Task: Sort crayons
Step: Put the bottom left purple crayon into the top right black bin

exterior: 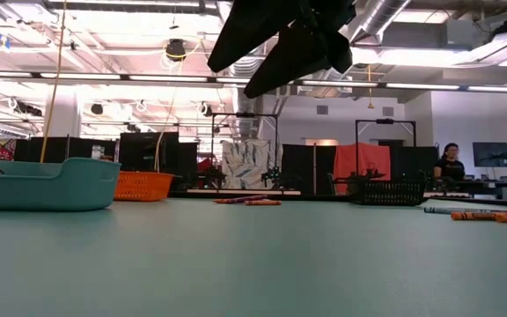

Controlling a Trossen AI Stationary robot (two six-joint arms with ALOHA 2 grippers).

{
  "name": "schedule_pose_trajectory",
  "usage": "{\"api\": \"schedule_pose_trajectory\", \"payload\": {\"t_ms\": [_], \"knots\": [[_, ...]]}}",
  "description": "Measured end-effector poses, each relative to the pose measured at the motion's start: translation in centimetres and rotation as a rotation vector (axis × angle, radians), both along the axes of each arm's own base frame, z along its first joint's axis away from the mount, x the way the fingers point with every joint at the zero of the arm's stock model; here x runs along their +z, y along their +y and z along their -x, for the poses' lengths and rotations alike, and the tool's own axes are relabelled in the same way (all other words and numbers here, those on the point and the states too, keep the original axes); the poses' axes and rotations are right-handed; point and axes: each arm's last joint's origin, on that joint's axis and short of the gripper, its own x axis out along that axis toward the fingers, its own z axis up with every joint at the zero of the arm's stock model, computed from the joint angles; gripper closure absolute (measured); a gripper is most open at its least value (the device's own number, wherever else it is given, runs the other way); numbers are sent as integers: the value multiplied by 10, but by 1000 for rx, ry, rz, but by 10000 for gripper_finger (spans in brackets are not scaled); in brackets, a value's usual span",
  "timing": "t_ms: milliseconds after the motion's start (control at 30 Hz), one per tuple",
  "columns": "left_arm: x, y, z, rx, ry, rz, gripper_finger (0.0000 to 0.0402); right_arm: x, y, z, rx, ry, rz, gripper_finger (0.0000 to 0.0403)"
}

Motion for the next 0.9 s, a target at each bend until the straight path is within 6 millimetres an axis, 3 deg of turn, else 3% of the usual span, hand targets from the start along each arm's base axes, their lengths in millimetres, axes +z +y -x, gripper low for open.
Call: {"api": "schedule_pose_trajectory", "payload": {"t_ms": [400, 667, 900], "knots": [[-1, -1, -3, 22, -22, 16, 297, 0, 5, 2, 43, 14, 7, 148], [-23, -4, -6, 13, 58, -44, 300, 0, 5, 2, 41, 11, 3, 148], [-21, 1, -3, 30, 49, -98, 366, 0, 5, 2, 41, 9, 3, 148]]}}
